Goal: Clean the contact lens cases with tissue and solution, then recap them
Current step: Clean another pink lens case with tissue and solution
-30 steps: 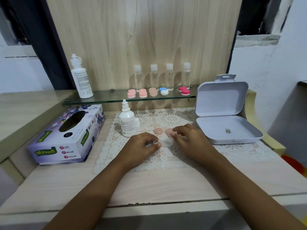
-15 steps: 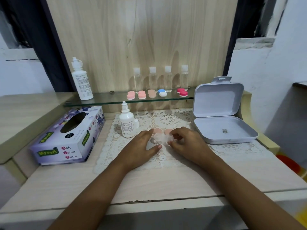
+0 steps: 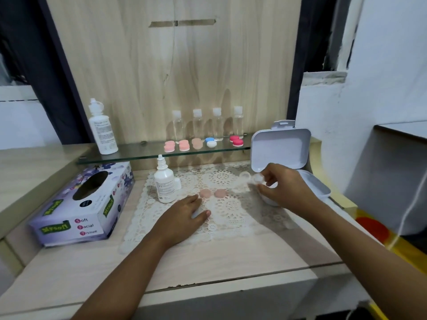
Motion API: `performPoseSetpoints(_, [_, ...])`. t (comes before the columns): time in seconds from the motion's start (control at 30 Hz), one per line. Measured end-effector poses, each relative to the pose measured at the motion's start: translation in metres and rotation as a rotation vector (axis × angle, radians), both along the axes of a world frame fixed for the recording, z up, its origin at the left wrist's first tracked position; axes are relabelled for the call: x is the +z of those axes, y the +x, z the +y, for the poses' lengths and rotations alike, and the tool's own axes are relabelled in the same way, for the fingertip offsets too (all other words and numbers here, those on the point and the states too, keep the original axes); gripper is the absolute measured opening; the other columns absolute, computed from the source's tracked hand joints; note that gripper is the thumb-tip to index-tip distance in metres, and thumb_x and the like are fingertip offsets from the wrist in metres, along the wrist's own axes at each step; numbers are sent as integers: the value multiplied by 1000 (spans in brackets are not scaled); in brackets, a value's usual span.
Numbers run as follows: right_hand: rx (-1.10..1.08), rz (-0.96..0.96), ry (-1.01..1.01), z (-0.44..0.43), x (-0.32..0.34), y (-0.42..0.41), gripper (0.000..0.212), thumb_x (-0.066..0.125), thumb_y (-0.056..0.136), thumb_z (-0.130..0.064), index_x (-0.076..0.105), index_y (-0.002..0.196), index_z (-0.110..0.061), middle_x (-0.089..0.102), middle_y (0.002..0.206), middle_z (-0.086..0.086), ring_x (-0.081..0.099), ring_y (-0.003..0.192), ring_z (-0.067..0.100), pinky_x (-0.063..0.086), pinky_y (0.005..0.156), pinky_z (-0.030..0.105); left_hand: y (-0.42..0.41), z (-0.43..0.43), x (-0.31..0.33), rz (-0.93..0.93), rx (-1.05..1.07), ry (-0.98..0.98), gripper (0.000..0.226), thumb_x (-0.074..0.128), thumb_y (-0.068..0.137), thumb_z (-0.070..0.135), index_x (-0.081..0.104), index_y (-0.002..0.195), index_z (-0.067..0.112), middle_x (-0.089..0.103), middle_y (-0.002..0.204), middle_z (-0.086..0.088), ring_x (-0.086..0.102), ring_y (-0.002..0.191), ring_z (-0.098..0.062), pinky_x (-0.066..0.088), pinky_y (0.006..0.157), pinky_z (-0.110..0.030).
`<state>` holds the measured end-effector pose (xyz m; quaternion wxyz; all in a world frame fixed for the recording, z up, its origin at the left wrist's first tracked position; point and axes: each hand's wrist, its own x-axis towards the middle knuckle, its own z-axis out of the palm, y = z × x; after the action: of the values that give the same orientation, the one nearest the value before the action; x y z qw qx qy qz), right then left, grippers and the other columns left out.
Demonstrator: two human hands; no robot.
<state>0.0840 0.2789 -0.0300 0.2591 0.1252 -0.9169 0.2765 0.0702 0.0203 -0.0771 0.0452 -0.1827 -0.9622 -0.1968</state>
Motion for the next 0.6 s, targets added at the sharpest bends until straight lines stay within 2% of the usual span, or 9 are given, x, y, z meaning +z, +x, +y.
performPoseSetpoints(0.1, [-65,40,104,24,3,-1,20,70,78,-16,57,89,-4,56,81,3,56,74,23,44,65,31,-1,0,-1,-3,7,-1,58,39,95,49,33,145,20,22,155,8,17,142,-8,14,111,-22])
performPoseSetpoints(0.2, [-124,28,234,43,5,-4,21,65,82,-17,55,96,-6,51,85,-1,50,74,21,40,63,31,-2,-1,-2,-6,12,3,58,39,95,50,34,144,21,22,154,8,18,141,-7,14,112,-23])
performPoseSetpoints(0.27, [-181,15,371,53,7,-8,22,62,84,-15,53,101,-5,55,90,4,54,75,28,40,61,32,-3,-1,-2,-8,11,4,58,39,95,50,35,144,21,23,154,8,18,141,-7,14,111,-22])
performPoseSetpoints(0.3, [-198,52,464,56,7,-10,23,65,81,-13,53,100,-5,57,90,8,56,74,32,43,58,33,-3,-2,-2,-8,10,6,57,39,95,50,35,144,21,23,154,8,18,141,-7,14,111,-22])
performPoseSetpoints(0.37, [-167,152,698,62,6,-15,35,79,61,-2,55,87,-5,56,75,11,55,57,33,43,45,31,-3,-2,-2,-11,8,11,57,40,95,50,35,144,21,23,154,8,18,141,-7,14,111,-22])
performPoseSetpoints(0.43, [-118,221,872,67,6,-18,44,79,45,8,55,78,-7,51,66,8,49,49,29,38,43,29,-4,-2,-2,-13,7,16,57,40,94,50,36,144,21,23,154,8,18,141,-7,14,111,-22])
performPoseSetpoints(0.6, [-4,356,1040,67,6,-20,38,70,49,12,57,78,-9,52,68,6,48,53,24,39,48,29,-5,-2,-3,-11,9,27,56,41,94,50,38,143,22,25,154,8,20,141,-8,15,111,-23])
